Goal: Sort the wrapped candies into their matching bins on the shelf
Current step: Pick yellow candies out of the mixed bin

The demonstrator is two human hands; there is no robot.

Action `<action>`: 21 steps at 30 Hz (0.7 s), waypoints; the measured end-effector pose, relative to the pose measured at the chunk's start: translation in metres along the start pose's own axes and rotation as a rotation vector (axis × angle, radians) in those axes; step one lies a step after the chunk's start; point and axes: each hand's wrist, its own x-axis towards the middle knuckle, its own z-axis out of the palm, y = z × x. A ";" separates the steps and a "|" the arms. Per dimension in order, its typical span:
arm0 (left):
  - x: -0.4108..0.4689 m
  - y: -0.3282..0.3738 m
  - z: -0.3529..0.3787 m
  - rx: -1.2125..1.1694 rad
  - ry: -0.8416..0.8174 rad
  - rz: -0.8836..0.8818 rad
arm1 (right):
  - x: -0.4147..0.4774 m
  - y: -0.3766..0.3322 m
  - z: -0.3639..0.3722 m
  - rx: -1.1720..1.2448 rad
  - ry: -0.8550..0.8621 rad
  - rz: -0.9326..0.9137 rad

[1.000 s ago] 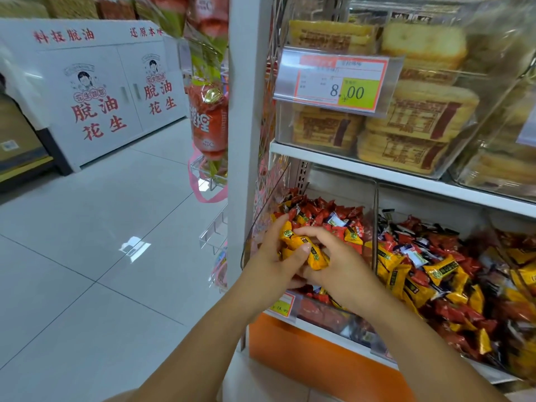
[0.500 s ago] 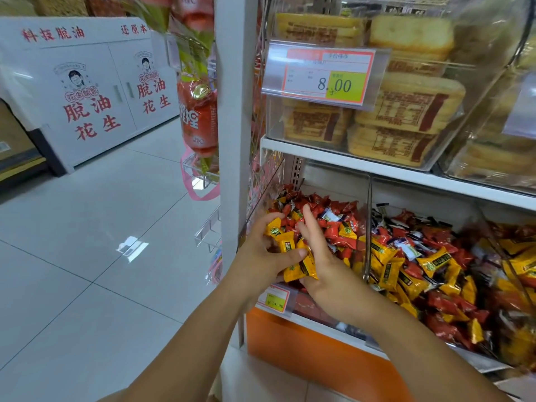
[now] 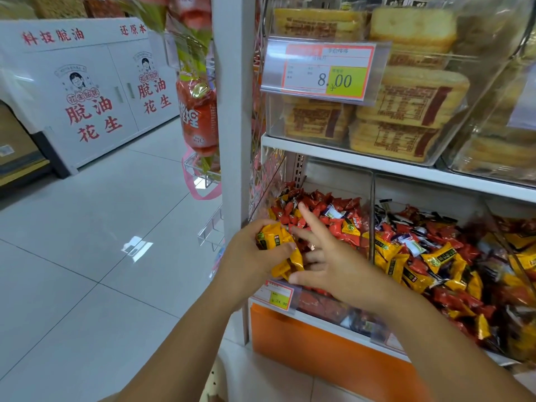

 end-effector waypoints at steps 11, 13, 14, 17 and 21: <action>-0.025 0.001 -0.063 -0.041 0.159 -0.076 | 0.035 0.000 0.014 -0.282 0.086 0.020; -0.026 0.001 -0.066 -0.037 0.157 -0.084 | 0.046 0.004 0.027 -0.399 0.074 0.022; -0.026 0.001 -0.068 -0.040 0.153 -0.086 | 0.051 0.005 0.032 -0.446 0.057 0.036; -0.026 0.000 -0.071 -0.033 0.144 -0.090 | 0.064 0.003 0.038 -0.544 -0.035 0.062; -0.023 -0.002 -0.071 -0.003 0.126 -0.099 | 0.075 0.005 0.025 -0.531 -0.149 0.092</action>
